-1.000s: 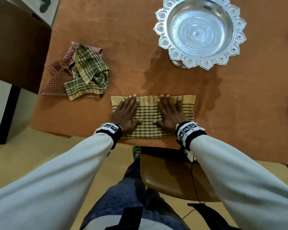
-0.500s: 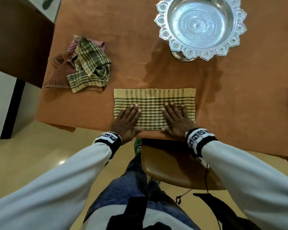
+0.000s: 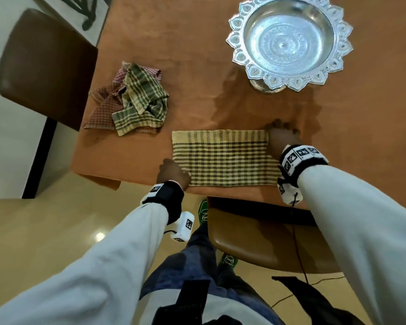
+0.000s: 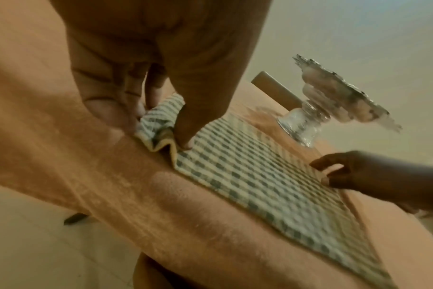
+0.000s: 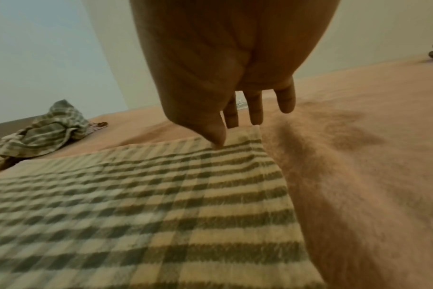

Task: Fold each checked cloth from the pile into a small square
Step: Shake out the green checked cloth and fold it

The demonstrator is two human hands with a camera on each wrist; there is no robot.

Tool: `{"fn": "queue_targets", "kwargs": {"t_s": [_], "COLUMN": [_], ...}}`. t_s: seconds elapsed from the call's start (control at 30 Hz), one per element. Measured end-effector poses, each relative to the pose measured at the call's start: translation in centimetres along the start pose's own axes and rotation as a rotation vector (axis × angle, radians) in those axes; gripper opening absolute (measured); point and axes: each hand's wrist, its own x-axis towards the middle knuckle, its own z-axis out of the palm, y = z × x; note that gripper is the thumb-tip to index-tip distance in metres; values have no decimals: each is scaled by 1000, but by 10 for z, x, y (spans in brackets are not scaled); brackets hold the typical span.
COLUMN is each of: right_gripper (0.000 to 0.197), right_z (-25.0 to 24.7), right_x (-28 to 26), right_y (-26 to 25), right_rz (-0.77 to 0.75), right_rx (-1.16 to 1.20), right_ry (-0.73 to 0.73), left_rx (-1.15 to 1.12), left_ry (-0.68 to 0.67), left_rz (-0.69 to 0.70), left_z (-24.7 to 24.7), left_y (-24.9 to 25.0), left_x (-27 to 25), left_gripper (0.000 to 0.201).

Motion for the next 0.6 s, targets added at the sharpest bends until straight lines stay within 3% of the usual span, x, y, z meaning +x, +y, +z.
{"fn": "queue_targets", "kwargs": {"t_s": [0.17, 0.3, 0.33, 0.4, 0.47, 0.6], "right_gripper": [51, 37, 33, 19, 13, 7], "right_z": [-11, -17, -18, -21, -25, -37], "right_x": [16, 23, 25, 22, 12, -23], "right_y": [4, 11, 14, 24, 29, 21], "right_rz": [-4, 3, 10, 27, 50, 116], "right_rx": [31, 239, 298, 434, 618, 1133], "right_ry": [-69, -94, -71, -43, -54, -45], "left_rx": [-47, -120, -196, -419, -556, -467], "left_ry": [-173, -202, -175, -101, -10, 164], "left_rz": [-86, 18, 54, 88, 122, 397], "left_z": [-12, -19, -24, -34, -53, -124], "left_y": [-8, -9, -7, -3, 10, 62], "left_x": [13, 13, 11, 11, 12, 28], "left_gripper": [58, 32, 22, 25, 14, 14]}}
